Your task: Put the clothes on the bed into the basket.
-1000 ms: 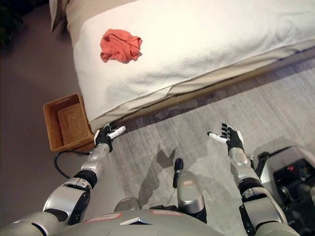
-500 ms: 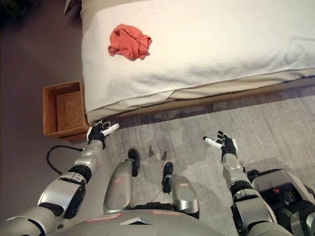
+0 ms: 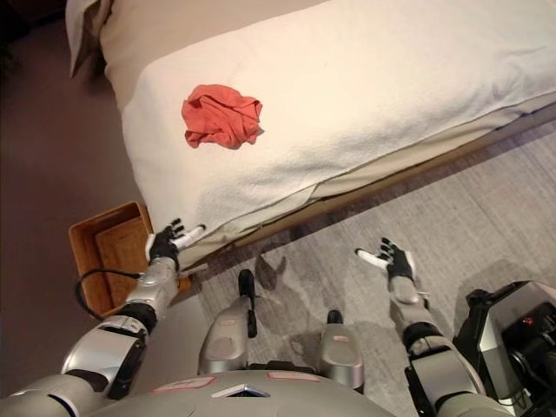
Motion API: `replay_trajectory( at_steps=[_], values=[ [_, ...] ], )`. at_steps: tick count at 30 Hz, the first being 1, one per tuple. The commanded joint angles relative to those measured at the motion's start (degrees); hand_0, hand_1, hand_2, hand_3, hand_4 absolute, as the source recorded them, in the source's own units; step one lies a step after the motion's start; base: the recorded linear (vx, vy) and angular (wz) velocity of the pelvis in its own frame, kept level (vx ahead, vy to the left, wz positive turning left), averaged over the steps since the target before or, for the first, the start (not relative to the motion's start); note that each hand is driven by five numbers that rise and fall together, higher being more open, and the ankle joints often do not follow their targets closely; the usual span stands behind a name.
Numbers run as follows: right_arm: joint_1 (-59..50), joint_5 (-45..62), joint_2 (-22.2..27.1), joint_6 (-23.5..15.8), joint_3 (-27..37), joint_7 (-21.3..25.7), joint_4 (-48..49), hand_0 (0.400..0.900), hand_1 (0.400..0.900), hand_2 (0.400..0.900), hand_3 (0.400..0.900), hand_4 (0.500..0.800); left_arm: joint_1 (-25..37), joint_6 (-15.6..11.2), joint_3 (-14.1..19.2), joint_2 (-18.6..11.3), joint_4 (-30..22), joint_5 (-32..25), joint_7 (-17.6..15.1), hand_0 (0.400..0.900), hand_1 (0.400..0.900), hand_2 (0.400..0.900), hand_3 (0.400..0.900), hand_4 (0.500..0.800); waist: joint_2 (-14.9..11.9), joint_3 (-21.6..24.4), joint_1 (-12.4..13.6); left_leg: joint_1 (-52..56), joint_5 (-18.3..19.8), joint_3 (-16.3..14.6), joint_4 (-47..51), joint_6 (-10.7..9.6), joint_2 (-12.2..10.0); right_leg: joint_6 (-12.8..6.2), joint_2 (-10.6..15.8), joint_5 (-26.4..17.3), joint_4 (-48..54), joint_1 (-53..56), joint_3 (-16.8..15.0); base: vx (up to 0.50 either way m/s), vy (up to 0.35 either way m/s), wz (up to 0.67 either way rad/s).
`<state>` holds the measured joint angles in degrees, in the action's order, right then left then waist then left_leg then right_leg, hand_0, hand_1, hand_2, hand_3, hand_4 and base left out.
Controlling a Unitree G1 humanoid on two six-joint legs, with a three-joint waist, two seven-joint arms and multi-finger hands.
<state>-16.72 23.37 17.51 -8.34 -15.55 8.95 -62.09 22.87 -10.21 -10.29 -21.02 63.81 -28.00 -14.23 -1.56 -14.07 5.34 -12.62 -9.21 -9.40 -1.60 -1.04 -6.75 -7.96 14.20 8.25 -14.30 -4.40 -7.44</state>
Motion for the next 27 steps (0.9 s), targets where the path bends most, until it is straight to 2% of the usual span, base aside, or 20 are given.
replay_trajectory(
  at_steps=[1,4,6,7,8,9,10,11,12,13,14,15,16,18,19,21,22,27],
  values=[
    [-6.9,1.3,2.7,-4.1,1.2,1.2,4.3,0.9,0.9,0.9,0.9,0.8,2.6,-4.8,1.8,-3.6,-4.6,-2.2,-2.3,0.9,0.9,0.9,0.9,0.8,-1.6,-1.1,1.4,-9.7,-1.1,4.7,-8.4,-4.4,-5.0,-3.88,0.4,-10.7,5.9,8.7,0.3,0.07,0.116,-0.09],
    [-8.3,1.4,2.8,-4.2,1.3,1.2,4.3,0.9,0.9,0.9,0.9,0.8,3.4,-4.9,1.5,-3.9,-4.3,-1.9,-2.5,0.9,0.9,0.9,0.9,0.8,-1.9,-0.7,1.9,-10.0,1.0,4.4,-9.5,-3.3,-3.2,-4.35,2.8,-15.2,6.6,8.6,1.6,0.08,0.168,-0.09],
    [-8.7,0.7,3.3,-4.1,0.9,1.1,5.0,0.9,0.9,0.9,0.9,0.8,3.3,-4.9,1.5,-3.5,-4.5,-1.9,-2.4,0.9,0.9,0.9,0.9,0.8,-1.7,-0.5,2.0,-9.6,2.8,4.1,-9.9,-2.2,-1.1,-3.86,4.5,-19.4,4.8,7.4,1.6,0.06,0.224,-0.05],
    [-8.8,0.2,3.8,-4.0,0.7,0.9,5.0,0.9,0.9,0.9,0.9,0.8,3.2,-4.9,1.4,-3.3,-4.7,-2.0,-2.3,0.9,0.9,0.9,0.9,0.8,-1.2,-0.4,2.0,-8.8,3.9,3.9,-9.8,-1.3,0.0,-2.76,5.2,-21.4,2.3,5.9,1.7,0.09,0.474,-0.05],
    [-8.9,-0.5,4.2,-3.7,0.3,0.6,5.2,0.9,0.9,0.9,0.9,0.8,2.7,-4.5,1.8,-2.9,-5.1,-2.0,-1.9,0.9,0.9,0.9,0.9,0.8,0.2,-1.1,1.2,-5.7,6.1,3.3,-9.3,1.0,3.0,-0.35,5.8,-25.8,-5.9,1.7,1.6,0.07,0.391,-0.07],
    [-8.9,-0.5,4.2,-3.7,0.3,0.6,5.2,0.9,0.9,0.9,0.9,0.8,2.7,-4.5,1.8,-2.9,-5.1,-2.0,-1.9,0.9,0.9,0.9,0.9,0.8,0.3,-1.0,1.4,-5.8,5.8,3.2,-9.1,1.0,2.9,-0.36,5.7,-26.1,-5.7,1.4,1.3,0.09,0.665,-0.12],
    [-8.3,-1.4,4.1,-3.3,0.2,0.4,5.3,0.9,0.9,0.9,0.9,0.8,1.9,-4.0,2.6,-2.4,-5.1,-2.1,-1.5,0.9,0.9,0.9,0.9,0.8,2.3,-3.0,0.0,-1.2,7.6,2.8,-7.9,3.5,5.6,0.64,5.7,-27.6,-15.0,-4.1,2.8,0.04,0.374,-0.15],
    [-8.3,-1.4,4.1,-3.3,0.2,0.4,5.3,0.9,0.9,0.9,0.9,0.8,1.9,-4.0,2.7,-2.3,-5.1,-2.1,-1.5,0.9,0.9,0.9,0.9,0.8,2.5,-2.9,0.1,-1.3,7.3,2.6,-7.7,3.5,5.5,0.68,5.5,-27.9,-14.9,-4.4,2.7,0.07,0.544,-0.21],
    [-7.9,-1.5,3.8,-3.2,0.1,0.4,5.4,0.9,0.9,0.9,0.9,0.8,1.7,-4.0,3.0,-2.4,-5.4,-2.3,-1.3,0.9,0.9,0.9,0.9,0.8,3.3,-4.2,-0.6,0.4,7.7,2.0,-7.1,4.4,5.8,0.56,4.4,-27.3,-19.5,-7.3,3.9,0.14,0.296,-0.14],
    [-7.1,-1.6,3.3,-2.8,0.7,0.3,4.8,0.9,0.9,0.9,0.9,0.8,1.2,-4.0,3.6,-1.8,-5.3,-3.2,-1.2,0.9,0.9,0.9,0.9,0.8,3.3,-4.9,-1.8,3.0,8.9,1.0,-6.5,4.5,6.1,-0.39,6.4,-24.5,-19.1,-10.5,7.9,0.14,0.294,-0.1],
    [-7.2,-1.6,3.3,-2.8,0.7,0.3,4.8,0.9,0.9,0.9,0.9,0.8,1.2,-4.0,3.6,-1.8,-5.3,-3.3,-1.1,0.9,0.9,0.9,0.9,0.8,3.4,-4.8,-1.9,2.9,8.6,1.1,-6.3,4.5,5.9,-0.25,6.2,-24.8,-18.7,-10.4,8.2,0.2,0.116,0.0],
    [-7.1,-1.4,3.1,-2.8,0.9,0.3,3.5,0.9,0.9,0.9,0.9,0.8,1.5,-4.1,3.6,-1.6,-4.5,-3.7,-1.1,0.9,0.9,0.9,0.9,0.8,2.8,-4.8,-2.6,4.2,8.7,1.0,-5.5,3.8,6.0,-0.76,6.5,-23.3,-14.3,-11.3,9.8,0.18,-0.046,0.13],
    [-7.1,-0.9,2.9,-2.8,1.2,0.3,3.0,0.9,0.9,0.9,0.9,0.8,2.1,-4.2,3.6,-1.4,-3.4,-4.0,-1.0,0.9,0.9,0.9,0.9,0.8,2.2,-5.0,-3.6,5.3,8.8,1.5,-4.7,3.1,6.5,-1.48,6.3,-23.4,-9.3,-11.8,10.1,0.28,-0.097,0.28],
    [-6.8,0.1,2.7,-3.0,1.8,0.4,3.3,0.9,0.9,0.9,0.9,0.8,3.5,-4.6,2.9,-1.3,-3.0,-3.9,-1.2,0.9,0.9,0.9,0.9,0.8,1.0,-5.9,-6.0,7.4,9.8,2.4,-3.7,1.6,7.1,-3.42,5.8,-24.4,1.7,-12.9,9.5,0.32,-0.127,0.48],
    [-6.3,0.4,2.4,-3.2,2.1,0.4,3.1,0.9,0.9,0.9,0.9,0.8,4.4,-4.6,2.7,-1.5,-2.3,-3.5,-1.3,0.9,0.9,0.9,0.9,0.8,0.0,-6.1,-7.4,9.1,10.9,3.0,-3.0,0.6,7.6,-5.05,5.9,-26.2,9.1,-14.0,9.1,0.27,-0.08,0.41],
    [-6.3,0.3,2.3,-3.3,2.1,0.5,3.4,0.9,0.9,0.9,0.9,0.8,4.7,-4.8,2.7,-1.4,-2.0,-3.5,-1.2,0.9,0.9,0.9,0.9,0.8,0.1,-6.4,-8.1,10.3,11.8,3.6,-2.8,0.2,7.2,-5.66,5.3,-27.2,12.2,-13.9,9.6,0.25,-0.066,0.42],
    [-6.2,0.1,2.4,-3.4,2.0,0.6,4.3,0.9,0.9,0.9,0.9,0.8,4.7,-4.8,2.5,-1.4,-2.1,-3.1,-1.1,0.9,0.9,0.9,0.9,0.8,-0.6,-6.6,-8.9,10.9,12.9,4.7,-3.3,-0.1,7.5,-6.21,4.9,-28.9,14.5,-14.6,8.9,0.26,-0.09,0.53],
    [-6.5,-0.4,2.4,-3.4,1.4,0.0,5.4,0.9,0.9,0.9,0.9,0.8,4.3,-4.7,2.9,-0.9,-1.4,-2.7,-1.2,0.9,0.9,0.9,0.9,0.8,-1.8,-6.4,-9.0,12.1,15.3,6.5,-4.3,-0.1,8.8,-6.59,4.4,-31.3,16.5,-13.6,8.0,0.16,-0.074,0.2]
  ],
)
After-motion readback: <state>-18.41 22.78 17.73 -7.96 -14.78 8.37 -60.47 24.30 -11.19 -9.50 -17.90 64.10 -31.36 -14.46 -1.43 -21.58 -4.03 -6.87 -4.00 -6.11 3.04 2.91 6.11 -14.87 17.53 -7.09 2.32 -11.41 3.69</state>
